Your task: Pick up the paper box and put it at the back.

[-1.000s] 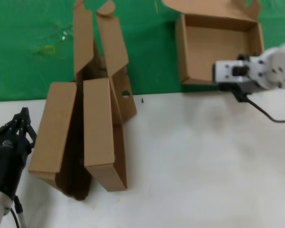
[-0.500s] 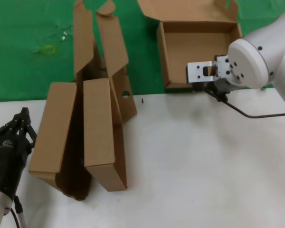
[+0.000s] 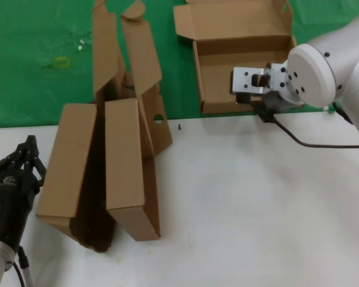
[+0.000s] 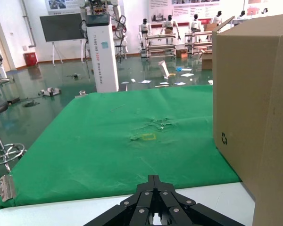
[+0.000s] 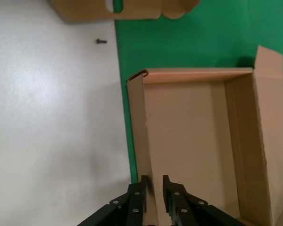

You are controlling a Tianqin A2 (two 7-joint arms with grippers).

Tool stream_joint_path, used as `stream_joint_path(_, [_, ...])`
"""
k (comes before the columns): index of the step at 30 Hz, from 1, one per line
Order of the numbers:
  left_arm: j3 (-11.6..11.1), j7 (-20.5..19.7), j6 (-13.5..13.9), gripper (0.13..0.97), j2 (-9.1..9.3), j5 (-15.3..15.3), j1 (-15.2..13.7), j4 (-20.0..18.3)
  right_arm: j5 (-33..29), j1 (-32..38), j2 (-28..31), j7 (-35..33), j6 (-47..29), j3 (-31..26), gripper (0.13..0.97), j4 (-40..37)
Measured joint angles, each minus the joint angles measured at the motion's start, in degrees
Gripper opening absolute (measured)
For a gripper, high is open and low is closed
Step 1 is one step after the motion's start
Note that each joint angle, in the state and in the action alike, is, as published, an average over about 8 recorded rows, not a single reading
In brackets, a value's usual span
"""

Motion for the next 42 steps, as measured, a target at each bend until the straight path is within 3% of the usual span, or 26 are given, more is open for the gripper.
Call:
stream_joint_path(7, [0.0, 0.0, 0.0, 0.143, 0.0, 0.0, 0.0, 0.0, 4.28, -0.99, 2.61, 0.38, -0.89, 3.43, 0.246, 6.08])
stream_joint_path(15, [0.0, 0.0, 0.0, 0.143, 0.0, 0.0, 0.0, 0.0, 18.01, -4.76, 11.14, 1.46, -1.42, 13.94, 0.375, 18.19])
stream_joint_path(22, [0.0, 0.0, 0.0, 0.143, 0.0, 0.0, 0.0, 0.0, 35.83, -16.9, 12.9, 1.3, 12.37, 30.68, 0.522, 27.45])
stream_joint_path(27, [0.0, 0.0, 0.0, 0.143, 0.0, 0.0, 0.0, 0.0, 48.48, -28.3, 7.71, -5.62, 22.44, 43.22, 0.662, 30.83])
stream_joint_path(30, [0.0, 0.0, 0.0, 0.143, 0.0, 0.0, 0.0, 0.0, 54.07, -32.49, 4.04, -10.88, 25.61, 48.48, 0.662, 30.51])
stream_joint_path(34, [0.0, 0.0, 0.0, 0.143, 0.0, 0.0, 0.0, 0.0, 57.26, -34.65, 2.01, -13.99, 27.49, 50.75, 0.727, 29.75])
stream_joint_path(42, [0.0, 0.0, 0.0, 0.173, 0.0, 0.0, 0.0, 0.0, 58.68, -36.76, 2.22, -14.88, 30.95, 48.95, 0.86, 29.41])
